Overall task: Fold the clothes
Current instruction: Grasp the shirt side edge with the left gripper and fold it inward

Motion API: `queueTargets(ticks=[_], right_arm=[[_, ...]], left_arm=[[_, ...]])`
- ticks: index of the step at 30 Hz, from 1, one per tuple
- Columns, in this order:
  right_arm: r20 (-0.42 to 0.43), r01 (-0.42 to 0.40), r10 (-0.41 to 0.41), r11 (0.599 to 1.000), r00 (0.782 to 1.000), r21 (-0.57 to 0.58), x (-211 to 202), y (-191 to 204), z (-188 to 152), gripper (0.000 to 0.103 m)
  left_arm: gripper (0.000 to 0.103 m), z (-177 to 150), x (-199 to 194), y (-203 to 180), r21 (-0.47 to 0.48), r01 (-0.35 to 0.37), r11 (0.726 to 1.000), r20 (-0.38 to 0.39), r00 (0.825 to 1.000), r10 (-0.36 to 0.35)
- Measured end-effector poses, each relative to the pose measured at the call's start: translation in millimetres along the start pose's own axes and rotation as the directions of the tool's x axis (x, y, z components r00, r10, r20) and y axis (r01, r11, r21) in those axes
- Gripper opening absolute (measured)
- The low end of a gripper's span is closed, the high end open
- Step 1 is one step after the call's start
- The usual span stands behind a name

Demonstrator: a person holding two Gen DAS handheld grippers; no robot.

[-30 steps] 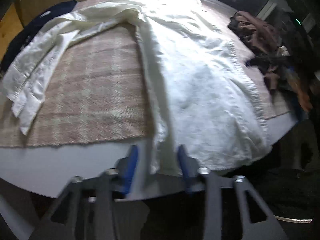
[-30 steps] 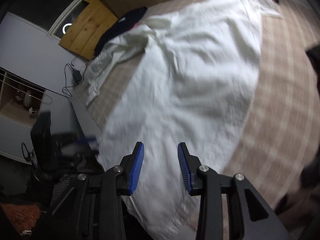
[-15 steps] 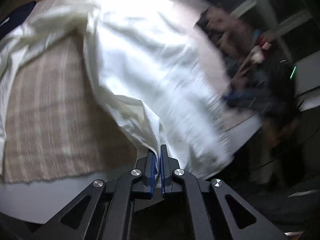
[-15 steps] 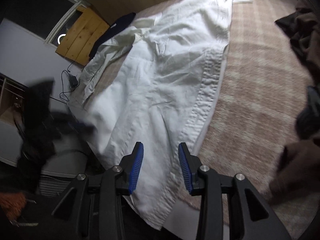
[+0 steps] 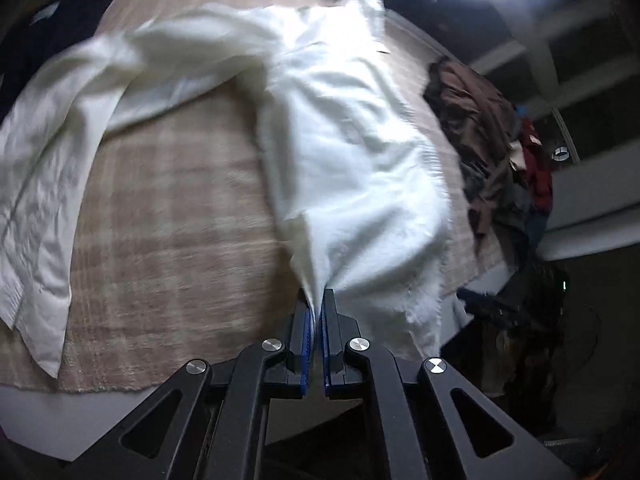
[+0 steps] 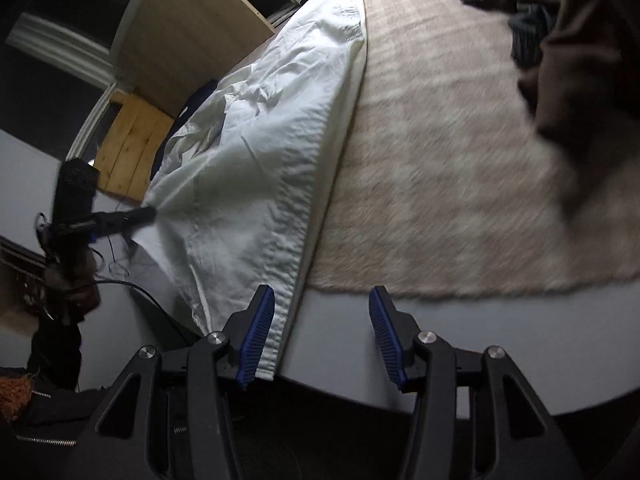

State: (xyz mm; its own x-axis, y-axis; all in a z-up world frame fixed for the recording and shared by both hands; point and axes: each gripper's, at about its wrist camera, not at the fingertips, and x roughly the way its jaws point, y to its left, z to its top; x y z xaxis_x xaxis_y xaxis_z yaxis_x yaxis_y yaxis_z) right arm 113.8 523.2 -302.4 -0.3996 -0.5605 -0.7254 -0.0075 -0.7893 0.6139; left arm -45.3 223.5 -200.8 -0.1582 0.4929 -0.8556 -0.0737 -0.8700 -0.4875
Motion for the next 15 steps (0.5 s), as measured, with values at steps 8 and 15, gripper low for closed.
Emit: queueTargets(ticks=[8, 15], right_arm=[[0.088, -0.048, 0.050, 0.998, 0.995, -0.033, 22, 35, 3, 0.051], [0.066, -0.061, 0.068, 0.993, 0.995, -0.105, 58, 55, 15, 0.055]], left_arm=[[0.005, 7, 12, 44, -0.022, -0.010, 1.000, -0.010, 1.000, 0.010], [0.005, 7, 16, 60, -0.013, -0.019, 1.000, -0.030, 0.999, 0.019]])
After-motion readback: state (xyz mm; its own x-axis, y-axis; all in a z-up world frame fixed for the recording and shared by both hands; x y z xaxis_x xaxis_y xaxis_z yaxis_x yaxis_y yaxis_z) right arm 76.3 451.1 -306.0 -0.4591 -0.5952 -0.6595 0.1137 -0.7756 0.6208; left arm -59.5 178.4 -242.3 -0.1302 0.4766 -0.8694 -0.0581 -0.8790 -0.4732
